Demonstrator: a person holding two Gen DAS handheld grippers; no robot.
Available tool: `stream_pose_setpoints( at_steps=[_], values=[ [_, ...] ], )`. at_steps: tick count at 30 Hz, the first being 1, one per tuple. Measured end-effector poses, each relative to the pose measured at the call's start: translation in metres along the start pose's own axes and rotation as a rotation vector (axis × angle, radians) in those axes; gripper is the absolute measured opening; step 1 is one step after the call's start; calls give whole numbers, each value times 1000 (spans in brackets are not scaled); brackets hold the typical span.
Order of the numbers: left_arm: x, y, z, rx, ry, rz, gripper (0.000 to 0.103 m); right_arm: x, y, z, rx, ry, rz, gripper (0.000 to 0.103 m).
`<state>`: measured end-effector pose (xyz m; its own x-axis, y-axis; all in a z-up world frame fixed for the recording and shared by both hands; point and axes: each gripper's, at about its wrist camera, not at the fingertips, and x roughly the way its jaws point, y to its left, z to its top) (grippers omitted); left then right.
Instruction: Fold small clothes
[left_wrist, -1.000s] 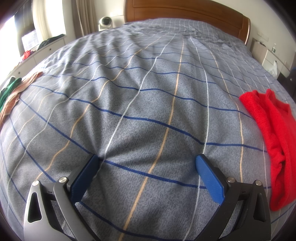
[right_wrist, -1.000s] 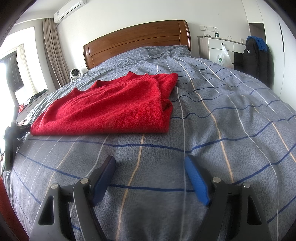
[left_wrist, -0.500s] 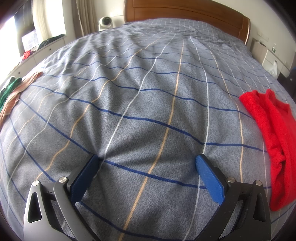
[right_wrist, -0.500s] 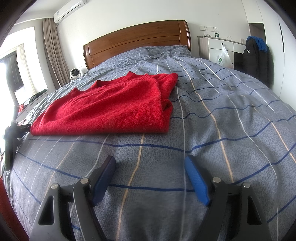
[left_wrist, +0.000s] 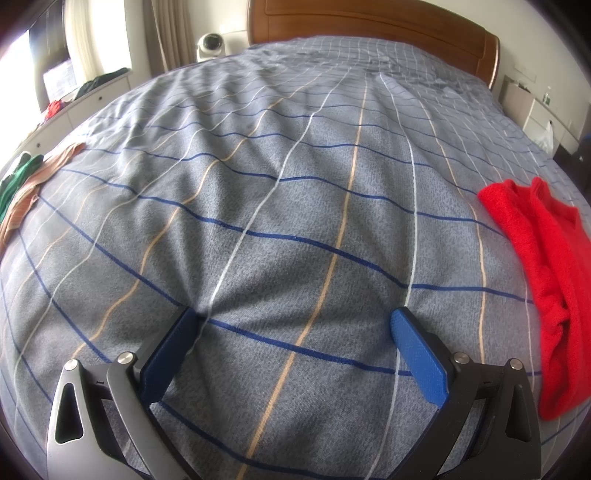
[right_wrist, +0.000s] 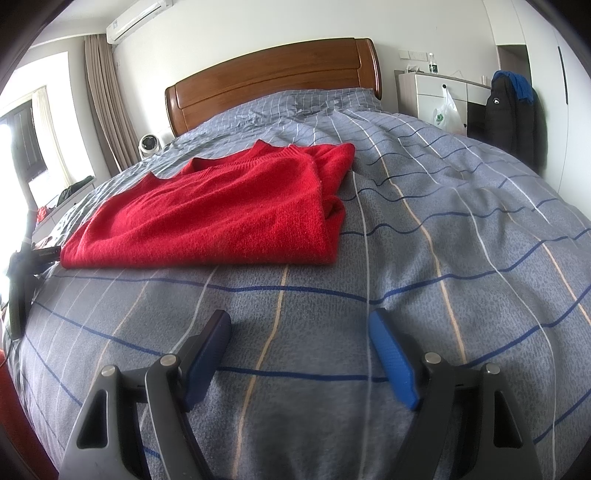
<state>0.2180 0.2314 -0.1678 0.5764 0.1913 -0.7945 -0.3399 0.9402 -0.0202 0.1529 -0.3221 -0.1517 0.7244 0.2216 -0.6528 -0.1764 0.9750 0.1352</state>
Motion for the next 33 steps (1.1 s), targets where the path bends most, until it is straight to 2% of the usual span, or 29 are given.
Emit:
stream_pose_setpoints(
  at_steps=[24,33],
  values=[
    [0,0,0,0,0,0,103,5,7,2,-22,23,-45,80],
    [0,0,0,0,0,0,103,1,6,-1,-13,-11,-25,80]
  ],
)
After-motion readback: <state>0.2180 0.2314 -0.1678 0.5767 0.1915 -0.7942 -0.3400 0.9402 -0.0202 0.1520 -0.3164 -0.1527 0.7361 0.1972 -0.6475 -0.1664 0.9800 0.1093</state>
